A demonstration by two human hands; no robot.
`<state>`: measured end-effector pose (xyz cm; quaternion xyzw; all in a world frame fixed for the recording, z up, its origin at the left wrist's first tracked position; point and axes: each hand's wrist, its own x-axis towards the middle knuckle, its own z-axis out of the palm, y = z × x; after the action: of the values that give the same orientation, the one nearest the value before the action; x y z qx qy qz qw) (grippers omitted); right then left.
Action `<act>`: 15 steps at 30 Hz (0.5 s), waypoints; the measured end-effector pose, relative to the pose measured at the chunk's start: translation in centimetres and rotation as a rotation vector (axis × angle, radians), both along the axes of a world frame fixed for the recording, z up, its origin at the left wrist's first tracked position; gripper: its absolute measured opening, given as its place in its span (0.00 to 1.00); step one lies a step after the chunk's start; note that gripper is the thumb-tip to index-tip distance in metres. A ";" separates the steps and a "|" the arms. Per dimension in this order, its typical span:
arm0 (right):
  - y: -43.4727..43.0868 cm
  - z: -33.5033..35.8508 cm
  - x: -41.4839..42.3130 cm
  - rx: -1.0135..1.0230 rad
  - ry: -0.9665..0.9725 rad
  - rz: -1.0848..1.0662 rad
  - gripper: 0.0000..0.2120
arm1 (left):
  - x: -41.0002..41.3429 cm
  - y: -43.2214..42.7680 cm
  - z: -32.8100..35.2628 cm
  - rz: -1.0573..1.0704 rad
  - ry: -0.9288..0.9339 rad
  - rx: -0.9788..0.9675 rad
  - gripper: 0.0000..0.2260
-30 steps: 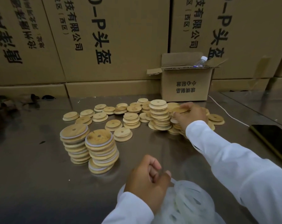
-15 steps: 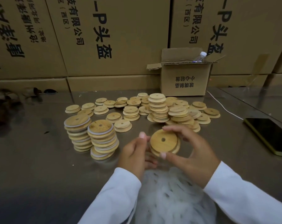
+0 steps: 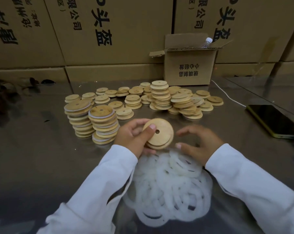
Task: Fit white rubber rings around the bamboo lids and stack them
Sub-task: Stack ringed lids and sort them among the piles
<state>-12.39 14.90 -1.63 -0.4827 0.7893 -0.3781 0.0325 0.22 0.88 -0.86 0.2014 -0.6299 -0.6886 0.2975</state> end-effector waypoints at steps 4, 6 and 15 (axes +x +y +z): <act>0.2 -0.2 -0.6 0.154 0.025 0.034 0.07 | 0.3 -0.1 -0.2 -0.019 0.014 0.008 0.04; 0.4 0.0 -0.6 0.137 -0.024 0.079 0.09 | 0.5 -0.1 -0.3 -0.024 0.019 0.022 0.04; 0.8 0.1 -0.5 0.121 -0.075 0.115 0.11 | 0.3 -0.2 -0.4 -0.059 0.072 0.101 0.05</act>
<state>-12.94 15.66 -1.53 -0.5098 0.7799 -0.3451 0.1127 0.48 0.68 -1.29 0.1725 -0.5889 -0.7348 0.2890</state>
